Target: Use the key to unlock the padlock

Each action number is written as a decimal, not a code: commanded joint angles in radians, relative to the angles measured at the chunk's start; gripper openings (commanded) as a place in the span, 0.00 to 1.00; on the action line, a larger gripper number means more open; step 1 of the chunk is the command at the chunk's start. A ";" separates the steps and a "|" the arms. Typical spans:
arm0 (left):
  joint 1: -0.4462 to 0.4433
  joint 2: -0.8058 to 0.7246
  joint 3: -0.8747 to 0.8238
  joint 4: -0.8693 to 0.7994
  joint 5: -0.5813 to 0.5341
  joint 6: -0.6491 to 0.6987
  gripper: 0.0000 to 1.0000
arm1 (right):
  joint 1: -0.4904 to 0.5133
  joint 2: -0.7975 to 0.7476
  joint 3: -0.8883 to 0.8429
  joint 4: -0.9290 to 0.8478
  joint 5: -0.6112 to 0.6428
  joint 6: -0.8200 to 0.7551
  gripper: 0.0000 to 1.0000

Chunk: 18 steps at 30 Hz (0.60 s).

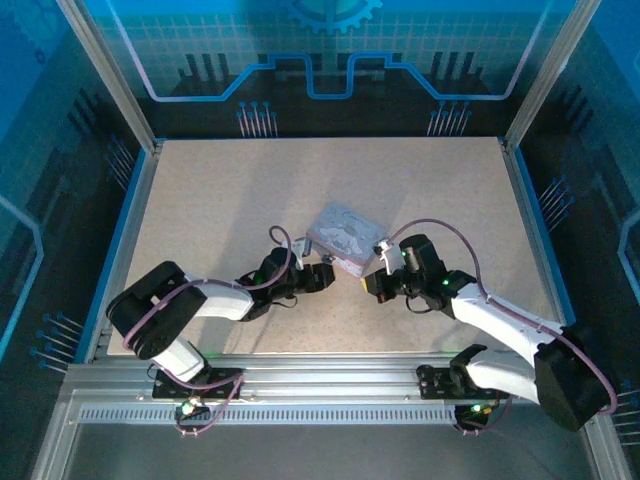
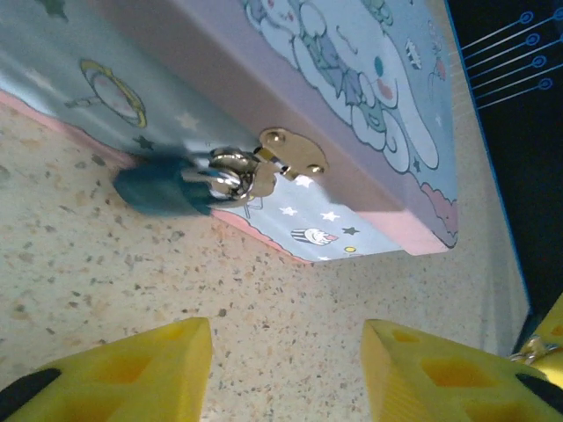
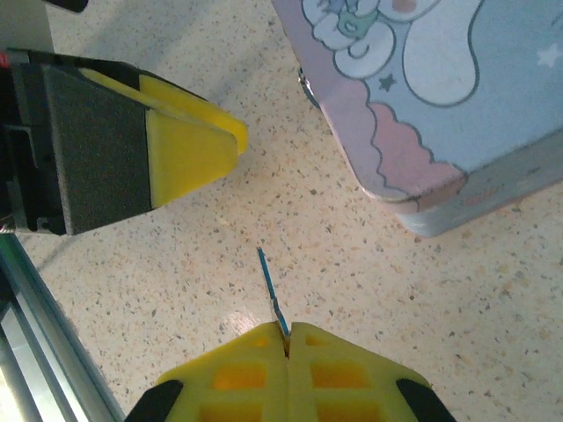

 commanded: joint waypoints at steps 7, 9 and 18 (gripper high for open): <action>0.022 -0.015 0.031 -0.049 -0.040 0.148 0.65 | -0.105 0.175 0.149 0.125 -0.214 0.087 0.02; 0.032 0.006 0.036 -0.033 -0.030 0.160 0.67 | -0.114 0.221 0.179 0.146 -0.219 0.100 0.02; 0.049 0.086 0.062 0.008 -0.021 0.225 0.72 | -0.136 0.402 0.306 0.099 -0.184 0.120 0.02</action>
